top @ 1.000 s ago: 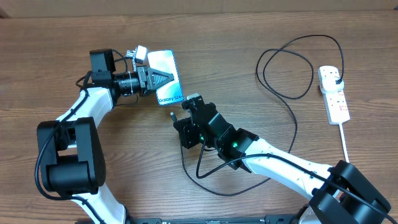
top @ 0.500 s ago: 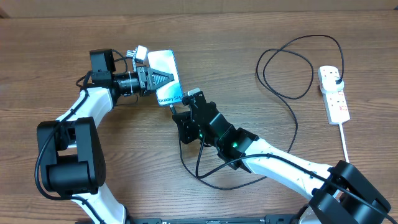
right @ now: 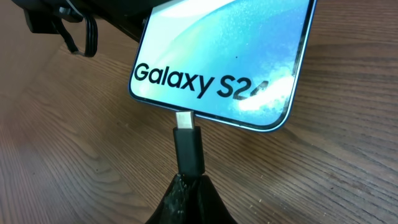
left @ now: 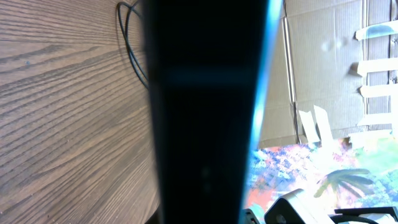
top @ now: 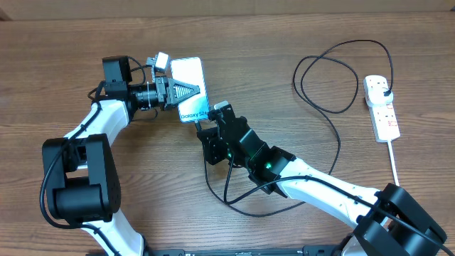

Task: Plug charger to phone and switch on socket
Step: 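Align the plug under the phone's bottom port, lowering phone with left gripper, then push the USB-C plug up into the phone port with the right gripper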

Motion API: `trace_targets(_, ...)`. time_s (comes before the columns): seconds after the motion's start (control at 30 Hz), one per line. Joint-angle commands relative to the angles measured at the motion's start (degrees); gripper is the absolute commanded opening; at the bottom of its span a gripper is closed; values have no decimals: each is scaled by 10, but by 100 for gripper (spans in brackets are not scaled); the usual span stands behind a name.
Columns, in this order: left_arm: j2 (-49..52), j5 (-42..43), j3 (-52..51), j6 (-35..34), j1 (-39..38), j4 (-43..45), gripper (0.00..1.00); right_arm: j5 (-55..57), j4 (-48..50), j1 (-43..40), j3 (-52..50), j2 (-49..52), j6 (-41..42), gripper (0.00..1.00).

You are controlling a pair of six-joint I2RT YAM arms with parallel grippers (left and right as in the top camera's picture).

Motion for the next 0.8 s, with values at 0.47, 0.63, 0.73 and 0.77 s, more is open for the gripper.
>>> trace_targets(0.47,-7,21,-1,-6,-2,4,4,-24,-11,3,5,0,-16,4)
trace_targets(0.63,-7,21,-1,-6,-2,4,4,-13,2,2,5,0,-15,4)
trace_targets(0.73,-7,21,-1,-6,-2,4,4,10,1,2,5,0,-14,4)
trace_targets(0.77,-7,21,-1,-6,-2,4,4,16,1,2,5,0,-13,4)
